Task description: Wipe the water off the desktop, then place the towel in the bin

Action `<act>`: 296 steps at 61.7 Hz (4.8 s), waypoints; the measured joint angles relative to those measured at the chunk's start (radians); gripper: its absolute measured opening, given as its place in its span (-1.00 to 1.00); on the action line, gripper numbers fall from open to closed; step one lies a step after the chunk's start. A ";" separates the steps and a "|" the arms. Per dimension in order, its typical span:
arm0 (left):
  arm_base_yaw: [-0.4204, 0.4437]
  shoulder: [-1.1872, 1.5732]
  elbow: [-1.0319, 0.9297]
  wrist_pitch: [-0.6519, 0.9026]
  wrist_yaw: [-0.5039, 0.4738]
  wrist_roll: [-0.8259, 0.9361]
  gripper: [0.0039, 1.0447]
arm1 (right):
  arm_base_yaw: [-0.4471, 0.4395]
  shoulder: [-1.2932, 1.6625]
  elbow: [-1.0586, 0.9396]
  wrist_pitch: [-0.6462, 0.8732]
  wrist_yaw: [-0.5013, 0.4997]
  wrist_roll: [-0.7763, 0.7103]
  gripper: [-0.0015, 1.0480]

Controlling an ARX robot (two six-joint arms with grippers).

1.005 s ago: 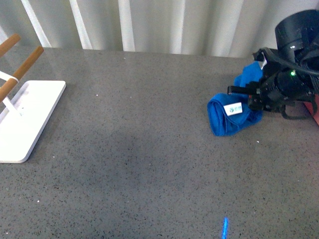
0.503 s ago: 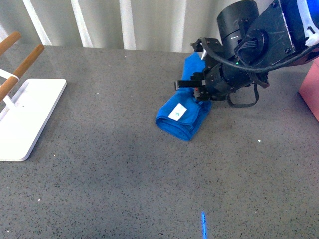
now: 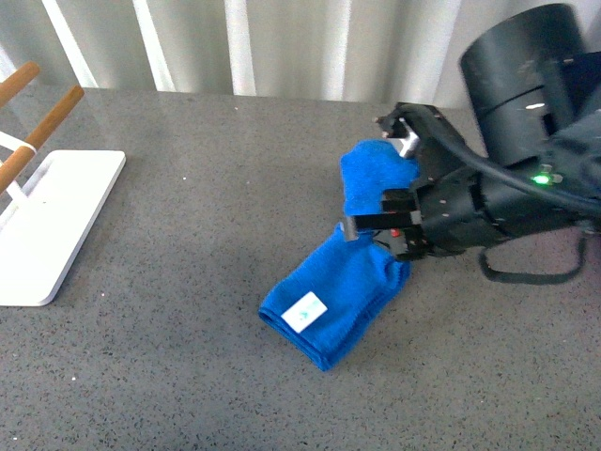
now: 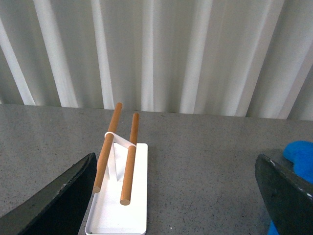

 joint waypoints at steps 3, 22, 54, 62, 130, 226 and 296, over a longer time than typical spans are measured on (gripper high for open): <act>0.000 0.000 0.000 0.000 0.000 0.000 0.88 | -0.031 -0.066 -0.059 0.001 -0.002 -0.012 -0.92; 0.000 0.000 0.000 0.000 0.000 0.000 0.88 | -0.235 -0.329 -0.050 -0.127 0.010 -0.143 -0.92; 0.000 0.000 0.000 0.000 0.000 0.000 0.88 | -0.455 -0.454 0.321 -0.345 0.129 -0.271 -0.92; 0.000 0.000 0.000 0.000 0.000 0.000 0.88 | -0.560 -0.396 0.373 -0.403 0.162 -0.277 -0.92; 0.000 0.000 0.000 0.000 0.000 0.000 0.88 | -0.771 -0.011 0.362 -0.593 0.276 -0.245 0.46; 0.000 0.000 0.000 -0.001 0.000 0.000 0.88 | -0.533 -1.324 -0.679 0.264 0.023 -0.138 -0.47; 0.000 0.000 0.000 -0.001 0.000 0.000 0.88 | -0.332 -1.813 -0.929 0.064 0.217 -0.132 -0.93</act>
